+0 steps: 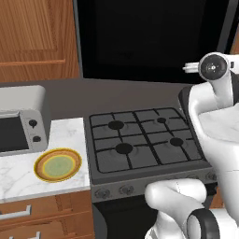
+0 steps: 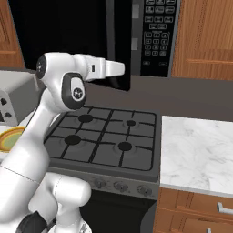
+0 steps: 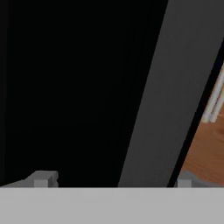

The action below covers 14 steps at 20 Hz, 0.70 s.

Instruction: Pick the chicken drumstick from the counter and place it in the microwave. Then turn on the microwave.

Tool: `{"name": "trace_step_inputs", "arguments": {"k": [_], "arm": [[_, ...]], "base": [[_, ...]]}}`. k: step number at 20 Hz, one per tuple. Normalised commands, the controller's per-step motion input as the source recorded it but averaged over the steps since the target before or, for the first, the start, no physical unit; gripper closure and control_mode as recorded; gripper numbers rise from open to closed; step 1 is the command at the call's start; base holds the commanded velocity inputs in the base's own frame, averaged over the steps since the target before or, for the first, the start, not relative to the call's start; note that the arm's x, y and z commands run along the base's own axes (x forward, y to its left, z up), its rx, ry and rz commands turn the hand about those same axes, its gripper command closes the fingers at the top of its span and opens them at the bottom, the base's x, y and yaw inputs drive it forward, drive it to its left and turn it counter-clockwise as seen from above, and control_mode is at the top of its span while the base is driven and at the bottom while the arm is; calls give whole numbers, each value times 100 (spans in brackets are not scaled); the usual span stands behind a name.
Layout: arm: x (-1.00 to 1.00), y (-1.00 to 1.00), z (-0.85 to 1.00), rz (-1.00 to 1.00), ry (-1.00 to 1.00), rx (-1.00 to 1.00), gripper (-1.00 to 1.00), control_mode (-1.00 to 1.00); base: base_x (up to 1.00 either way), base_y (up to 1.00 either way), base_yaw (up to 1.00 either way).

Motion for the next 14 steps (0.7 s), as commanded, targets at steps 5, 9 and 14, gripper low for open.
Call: {"name": "trace_step_inputs", "arguments": {"k": [5,9,14], "arm": [[29,-16,5,10,8,0,-100,-100],[24,-18,4,9,7,1,-100,-100],[27,-15,0,8,7,1,-100,-100]], "base": [[0,0,0],[0,0,0],[0,0,0]]}}
